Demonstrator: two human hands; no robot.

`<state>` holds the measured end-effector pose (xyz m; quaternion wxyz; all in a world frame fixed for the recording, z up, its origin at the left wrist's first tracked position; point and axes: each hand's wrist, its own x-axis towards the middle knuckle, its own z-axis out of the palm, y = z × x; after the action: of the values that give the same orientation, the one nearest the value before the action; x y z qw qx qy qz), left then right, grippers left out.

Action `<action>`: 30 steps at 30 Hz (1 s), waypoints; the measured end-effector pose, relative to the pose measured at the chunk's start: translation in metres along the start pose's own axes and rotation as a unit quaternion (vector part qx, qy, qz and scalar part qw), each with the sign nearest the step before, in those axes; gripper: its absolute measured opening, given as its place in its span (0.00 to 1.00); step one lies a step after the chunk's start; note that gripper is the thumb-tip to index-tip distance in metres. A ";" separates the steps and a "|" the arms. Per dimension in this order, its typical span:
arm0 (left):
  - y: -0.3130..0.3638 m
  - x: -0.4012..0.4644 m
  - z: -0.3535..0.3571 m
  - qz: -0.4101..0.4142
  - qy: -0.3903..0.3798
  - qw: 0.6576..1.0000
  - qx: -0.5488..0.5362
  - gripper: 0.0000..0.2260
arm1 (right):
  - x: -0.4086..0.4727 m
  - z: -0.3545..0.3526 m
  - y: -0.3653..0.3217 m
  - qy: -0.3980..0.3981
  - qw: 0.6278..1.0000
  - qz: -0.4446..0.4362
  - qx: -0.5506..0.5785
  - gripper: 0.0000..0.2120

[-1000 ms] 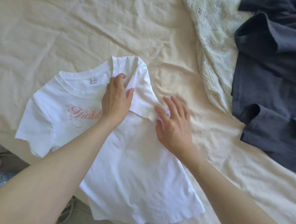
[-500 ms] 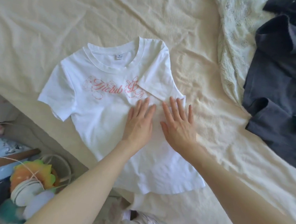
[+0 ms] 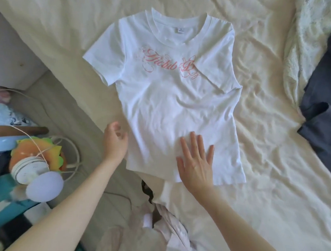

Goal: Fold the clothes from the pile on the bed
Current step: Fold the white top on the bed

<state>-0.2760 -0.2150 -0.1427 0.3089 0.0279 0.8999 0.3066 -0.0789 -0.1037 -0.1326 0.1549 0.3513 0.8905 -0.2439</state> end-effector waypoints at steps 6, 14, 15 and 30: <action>-0.033 -0.004 0.016 -0.024 -0.081 0.996 -0.034 0.13 | -0.022 0.011 0.012 -0.021 0.999 -0.014 -0.047 0.26; -0.061 -0.045 -0.004 0.058 0.066 0.990 -0.109 0.05 | -0.054 0.011 0.029 -0.013 0.999 -0.003 -0.030 0.26; -0.061 -0.046 -0.006 0.039 0.044 0.991 -0.119 0.05 | -0.057 0.010 0.031 -0.008 1.000 0.000 -0.024 0.25; -0.092 -0.088 -0.014 -0.153 -0.068 0.962 -0.217 0.06 | -0.034 -0.046 0.122 0.028 0.802 0.376 0.463 0.04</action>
<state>-0.2000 -0.3181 -0.1382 0.4108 -0.1570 0.7824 0.4410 0.0258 -0.0200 -0.1184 0.0282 0.6954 0.4734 -0.5399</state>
